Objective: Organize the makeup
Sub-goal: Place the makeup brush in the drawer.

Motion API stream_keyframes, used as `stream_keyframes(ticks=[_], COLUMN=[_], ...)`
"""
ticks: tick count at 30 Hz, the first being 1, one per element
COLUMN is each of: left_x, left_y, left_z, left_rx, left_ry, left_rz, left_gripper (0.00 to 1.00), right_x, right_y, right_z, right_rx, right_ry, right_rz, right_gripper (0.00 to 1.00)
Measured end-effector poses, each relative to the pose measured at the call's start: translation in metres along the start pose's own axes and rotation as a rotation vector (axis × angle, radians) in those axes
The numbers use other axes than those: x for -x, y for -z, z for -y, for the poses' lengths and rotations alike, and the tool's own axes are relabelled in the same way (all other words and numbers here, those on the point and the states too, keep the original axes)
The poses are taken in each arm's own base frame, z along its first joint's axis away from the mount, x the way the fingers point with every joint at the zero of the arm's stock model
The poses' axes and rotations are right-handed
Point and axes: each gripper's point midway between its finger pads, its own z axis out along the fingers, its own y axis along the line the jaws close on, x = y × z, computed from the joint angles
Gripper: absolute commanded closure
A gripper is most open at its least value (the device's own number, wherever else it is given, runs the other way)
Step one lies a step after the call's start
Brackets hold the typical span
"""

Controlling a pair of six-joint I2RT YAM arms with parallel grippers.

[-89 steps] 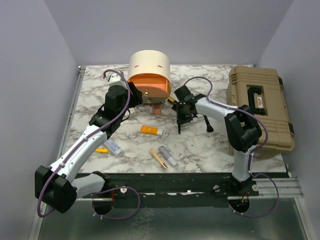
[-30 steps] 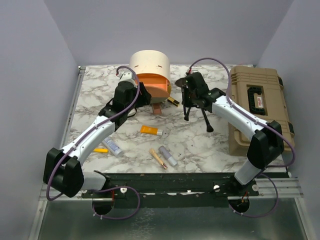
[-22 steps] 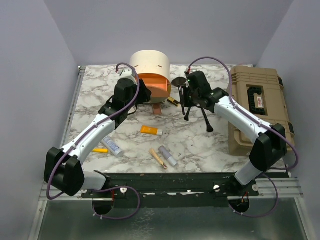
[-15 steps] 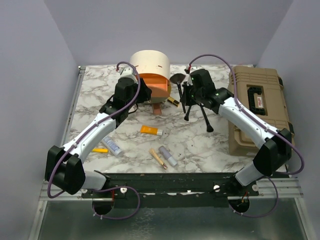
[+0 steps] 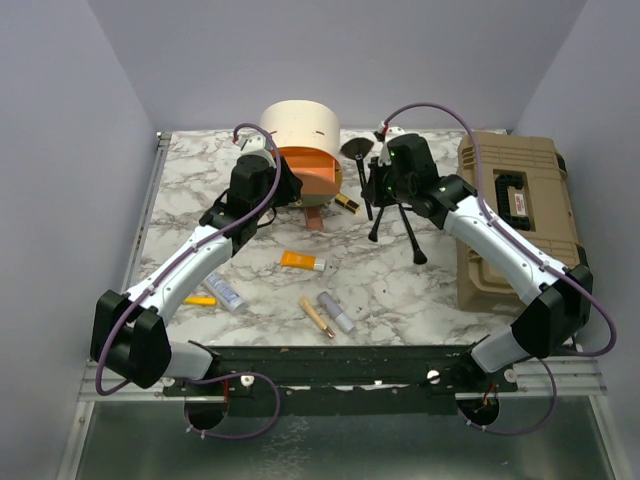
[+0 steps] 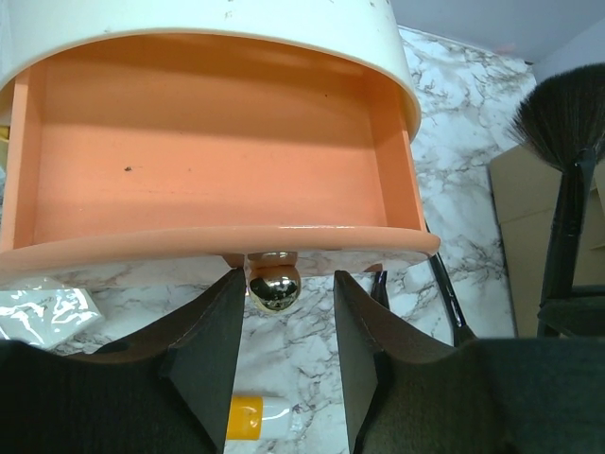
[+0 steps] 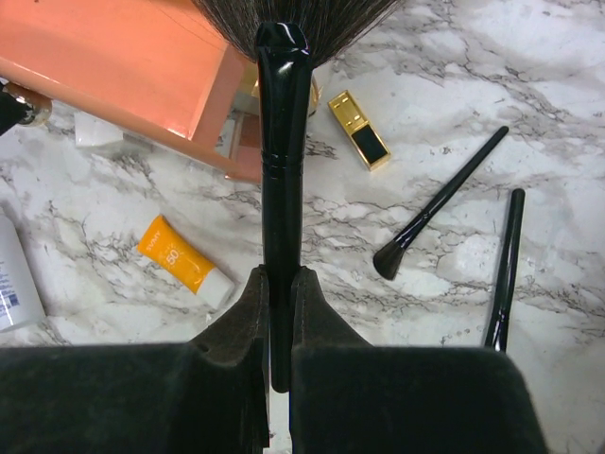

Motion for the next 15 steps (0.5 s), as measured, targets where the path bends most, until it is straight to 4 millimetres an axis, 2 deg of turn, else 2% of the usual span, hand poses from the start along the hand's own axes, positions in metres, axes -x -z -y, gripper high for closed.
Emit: stream_keyframes(ticks=[6, 15], left_x=[-0.0004, -0.0009], left_y=[-0.0001, -0.0004], left_z=[-0.0004, -0.0006], left_rx=[0.002, 0.003], left_ry=[0.003, 0.006], left_rz=[-0.001, -0.002], left_gripper=[0.56, 0.57], right_x=[-0.0083, -0.0084], right_y=[-0.0018, -0.0015], right_z=[0.0003, -0.003], right_rx=[-0.001, 0.017], right_ry=[-0.025, -0.029], right_rz=[-0.017, -0.019], right_gripper=[1.0, 1.0])
